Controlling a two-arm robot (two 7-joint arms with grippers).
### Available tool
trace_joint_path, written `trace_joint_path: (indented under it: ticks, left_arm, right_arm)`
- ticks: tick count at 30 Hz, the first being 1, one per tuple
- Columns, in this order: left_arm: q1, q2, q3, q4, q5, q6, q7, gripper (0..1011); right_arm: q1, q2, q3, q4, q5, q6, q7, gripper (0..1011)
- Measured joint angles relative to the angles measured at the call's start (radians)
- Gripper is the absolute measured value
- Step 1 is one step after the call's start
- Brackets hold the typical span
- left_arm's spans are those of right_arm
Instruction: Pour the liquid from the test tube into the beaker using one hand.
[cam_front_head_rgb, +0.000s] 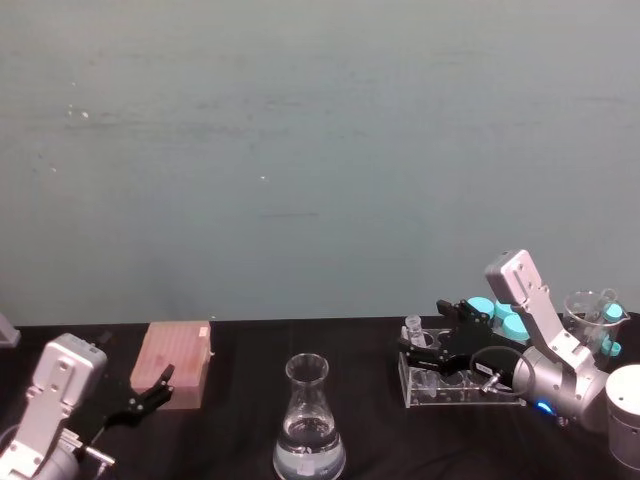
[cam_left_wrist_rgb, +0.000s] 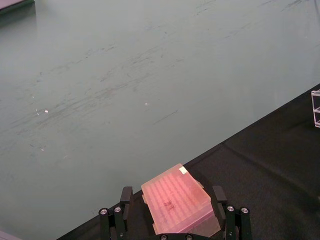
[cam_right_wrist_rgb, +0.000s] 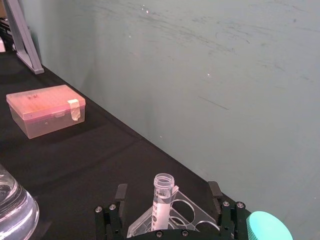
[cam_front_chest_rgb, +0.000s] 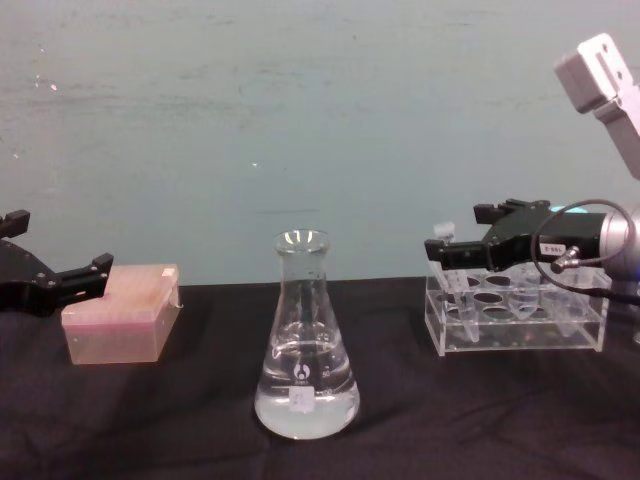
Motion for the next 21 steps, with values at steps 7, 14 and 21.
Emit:
trace_joint_path:
  ticks: [7,14,21]
  left_arm:
    - [0.0,0.0,0.0,0.0,0.0,0.0,0.0,1000]
    - [0.0,0.0,0.0,0.0,0.0,0.0,0.0,1000]
    - [0.0,0.0,0.0,0.0,0.0,0.0,0.0,1000]
  right_arm:
    - [0.009,-0.008,0.004,0.022,-0.009,-0.003,0.004,1000]
    - [0.022,-0.018,0.004,0.045,-0.018,-0.008,0.01,1000]
    - [0.033,-0.027,0.005,0.064,-0.026,-0.016,0.016,1000]
